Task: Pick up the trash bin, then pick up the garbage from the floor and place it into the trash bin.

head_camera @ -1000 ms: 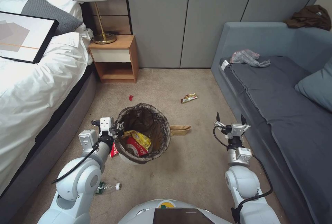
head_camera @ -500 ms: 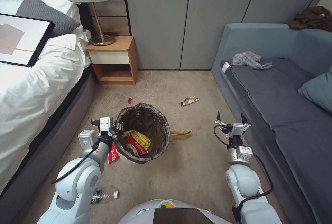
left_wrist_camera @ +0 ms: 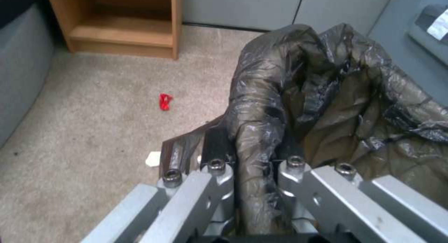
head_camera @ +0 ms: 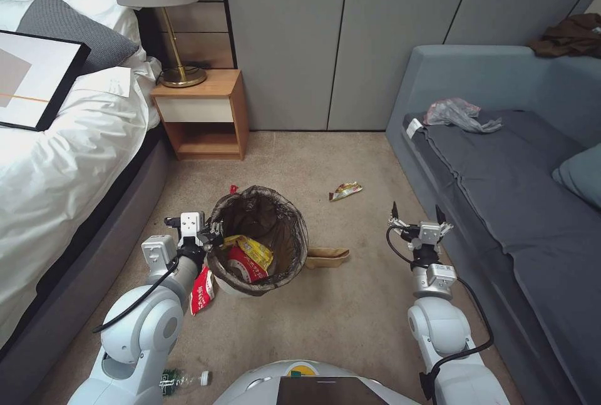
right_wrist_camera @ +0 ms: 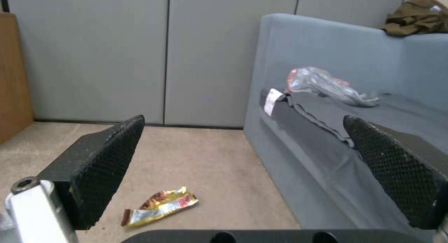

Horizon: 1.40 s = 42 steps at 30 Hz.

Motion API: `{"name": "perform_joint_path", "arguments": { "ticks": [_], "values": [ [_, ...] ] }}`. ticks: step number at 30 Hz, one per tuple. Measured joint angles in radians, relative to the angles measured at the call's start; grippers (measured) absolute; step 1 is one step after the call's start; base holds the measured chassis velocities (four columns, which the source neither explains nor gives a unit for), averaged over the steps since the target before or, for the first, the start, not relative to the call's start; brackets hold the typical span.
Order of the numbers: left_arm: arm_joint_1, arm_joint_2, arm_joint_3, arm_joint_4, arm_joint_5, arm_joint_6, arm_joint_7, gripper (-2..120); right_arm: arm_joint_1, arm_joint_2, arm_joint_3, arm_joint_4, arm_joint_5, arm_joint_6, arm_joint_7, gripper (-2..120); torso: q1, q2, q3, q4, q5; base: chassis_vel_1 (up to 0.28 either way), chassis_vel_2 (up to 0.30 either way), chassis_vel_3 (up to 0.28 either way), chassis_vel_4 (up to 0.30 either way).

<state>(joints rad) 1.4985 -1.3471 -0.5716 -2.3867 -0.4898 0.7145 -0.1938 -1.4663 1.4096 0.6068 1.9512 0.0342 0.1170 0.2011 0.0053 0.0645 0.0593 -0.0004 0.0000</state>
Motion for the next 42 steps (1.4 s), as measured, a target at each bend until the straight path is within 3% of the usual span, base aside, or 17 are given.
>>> {"name": "perform_joint_path", "arguments": {
  "ticks": [18, 26, 29, 30, 32, 33, 35, 42],
  "values": [
    [0.024, 0.019, -0.016, 0.005, 0.009, -0.012, 0.008, 6, 0.047, -0.060, -0.060, 0.022, 0.001, -0.119, 0.041, 100, 0.000, 0.000, 0.000, 0.0000, 0.0001, -0.014, 0.010, 0.010, -0.004],
    [0.024, -0.008, -0.015, 0.009, 0.013, -0.015, 0.011, 6, 0.084, -0.108, -0.075, 0.050, 0.021, -0.252, 0.063, 100, 0.000, 0.000, 0.000, -0.0001, 0.0001, 0.000, 0.000, 0.000, 0.000],
    [0.023, -0.018, -0.016, 0.010, 0.017, -0.015, 0.011, 6, 0.141, -0.208, -0.092, 0.045, 0.061, -0.426, 0.045, 100, 0.000, 0.000, 0.000, -0.0001, 0.0003, 0.000, 0.000, 0.000, 0.000],
    [0.023, -0.018, -0.016, 0.010, 0.017, -0.015, 0.011, 6, 0.141, -0.208, -0.092, 0.045, 0.061, -0.426, 0.045, 100, 0.000, 0.000, 0.000, -0.0001, 0.0003, 0.000, 0.000, 0.000, 0.000],
    [0.026, -0.018, -0.014, 0.008, 0.017, -0.013, 0.011, 6, 0.180, -0.286, -0.109, 0.027, 0.082, -0.502, 0.017, 100, 0.000, 0.000, 0.000, 0.0001, 0.0002, 0.000, 0.000, 0.000, 0.000],
    [0.026, -0.018, -0.014, 0.008, 0.017, -0.013, 0.011, 6, 0.180, -0.286, -0.109, 0.027, 0.082, -0.502, 0.017, 100, 0.000, 0.000, 0.000, 0.0001, 0.0002, 0.000, 0.000, 0.000, 0.000],
    [0.026, -0.011, -0.008, 0.003, 0.012, 0.001, 0.011, 6, 0.211, -0.360, -0.126, -0.007, 0.081, -0.544, -0.030, 100, 0.000, 0.000, 0.000, 0.0000, 0.0001, 0.000, 0.000, 0.000, 0.000],
    [0.016, 0.011, -0.008, -0.023, -0.058, 0.019, -0.012, 6, 0.278, -0.451, -0.182, -0.063, 0.031, -0.631, -0.153, 100, 0.000, 0.000, 0.000, -0.0003, 0.0002, 0.000, 0.000, 0.000, 0.000]
  ]
}}
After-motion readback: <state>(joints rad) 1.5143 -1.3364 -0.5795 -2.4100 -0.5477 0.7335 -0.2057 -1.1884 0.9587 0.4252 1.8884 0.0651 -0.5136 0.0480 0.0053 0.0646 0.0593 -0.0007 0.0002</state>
